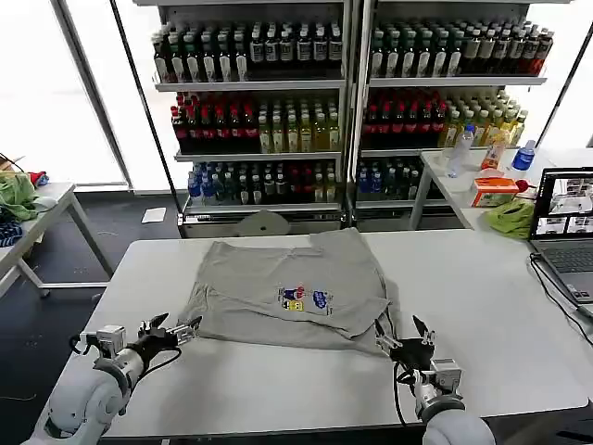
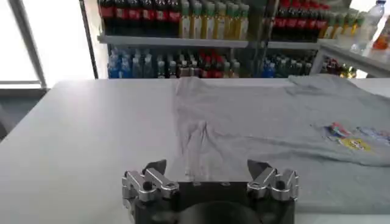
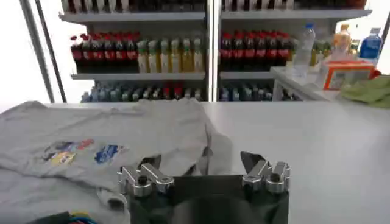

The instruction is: Fold and organize the clothes.

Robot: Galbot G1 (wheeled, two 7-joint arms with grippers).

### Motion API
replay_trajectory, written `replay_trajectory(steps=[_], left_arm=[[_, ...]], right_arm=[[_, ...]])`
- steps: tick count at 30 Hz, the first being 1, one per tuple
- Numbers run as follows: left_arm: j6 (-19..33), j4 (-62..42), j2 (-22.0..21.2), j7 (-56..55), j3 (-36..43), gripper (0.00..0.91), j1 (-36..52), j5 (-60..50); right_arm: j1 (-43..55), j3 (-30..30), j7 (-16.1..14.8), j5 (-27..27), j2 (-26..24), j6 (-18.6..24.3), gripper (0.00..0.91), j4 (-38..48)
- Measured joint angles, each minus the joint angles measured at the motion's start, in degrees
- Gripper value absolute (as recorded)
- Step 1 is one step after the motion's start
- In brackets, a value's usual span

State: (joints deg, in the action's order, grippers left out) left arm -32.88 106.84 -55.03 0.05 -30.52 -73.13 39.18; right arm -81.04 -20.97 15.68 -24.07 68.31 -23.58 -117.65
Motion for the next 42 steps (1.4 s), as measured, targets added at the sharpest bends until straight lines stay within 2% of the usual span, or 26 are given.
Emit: replay_trajectory(steps=[2, 3, 7, 9, 10, 11, 12, 13, 15, 16, 18, 32, 42], left_arm=[[0.0, -0.1, 0.0, 0.0, 0.1, 0.856, 0.0, 0.2], [0.0, -0.2, 0.0, 0.1, 0.2, 0.776, 0.0, 0.3], [-0.1, -0.7, -0.3, 0.4, 0.7, 0.715, 0.4, 0.5], [-0.1, -1.1, -0.5, 0.6, 0.9, 0.685, 0.7, 0.6], [-0.1, -1.4, -0.6, 0.7, 1.0, 0.574, 0.9, 0.6], [-0.1, -1.6, -0.7, 0.8, 1.1, 0.554, 1.0, 0.6], [-0.1, -1.9, -0.7, 0.8, 1.1, 0.524, 1.0, 0.6], [-0.1, -2.0, -0.8, 0.9, 1.1, 0.443, 1.0, 0.6], [-0.1, -2.4, -0.9, 1.0, 1.1, 0.262, 1.1, 0.6], [-0.1, -2.6, -0.9, 1.1, 1.1, 0.131, 1.1, 0.6], [-0.1, -2.9, -1.0, 1.1, 1.1, 0.000, 1.3, 0.6], [0.7, -3.3, 0.2, 1.9, 0.7, 0.000, -0.1, 1.4], [0.8, 0.0, -0.2, 1.3, -1.9, 0.000, -5.4, 1.6]], right_arm=[[-0.4, 0.2, 0.4, -0.3, 0.2, -0.5, 0.312, -0.1], [-0.6, 0.4, 0.6, -0.5, 0.3, -0.8, 0.272, -0.1], [-1.0, 0.9, 1.1, -1.1, 0.7, -1.8, 0.252, 0.0], [-1.2, 1.2, 1.2, -1.3, 0.8, -2.2, 0.191, 0.1], [-1.3, 1.3, 1.2, -1.4, 0.8, -2.4, 0.151, 0.2], [-1.5, 1.4, 1.3, -1.6, 0.9, -2.5, 0.131, 0.3], [-1.5, 1.6, 1.4, -1.7, 1.0, -2.6, 0.060, 0.5], [-1.5, 1.6, 1.4, -1.8, 1.1, -2.7, 0.000, 0.6], [-1.6, 1.6, 1.6, -2.2, 1.1, -3.0, 0.000, 0.9], [-1.7, 1.7, 1.6, -2.4, 1.1, -3.1, 0.000, 1.0], [-1.9, 1.7, 1.7, -2.9, 1.0, -3.2, 0.000, 1.0], [-1.0, 2.5, 0.2, -5.7, -0.9, -3.9, 0.000, 0.8], [-1.6, 2.3, -1.1, -7.4, -3.9, -4.8, 0.000, -1.2]])
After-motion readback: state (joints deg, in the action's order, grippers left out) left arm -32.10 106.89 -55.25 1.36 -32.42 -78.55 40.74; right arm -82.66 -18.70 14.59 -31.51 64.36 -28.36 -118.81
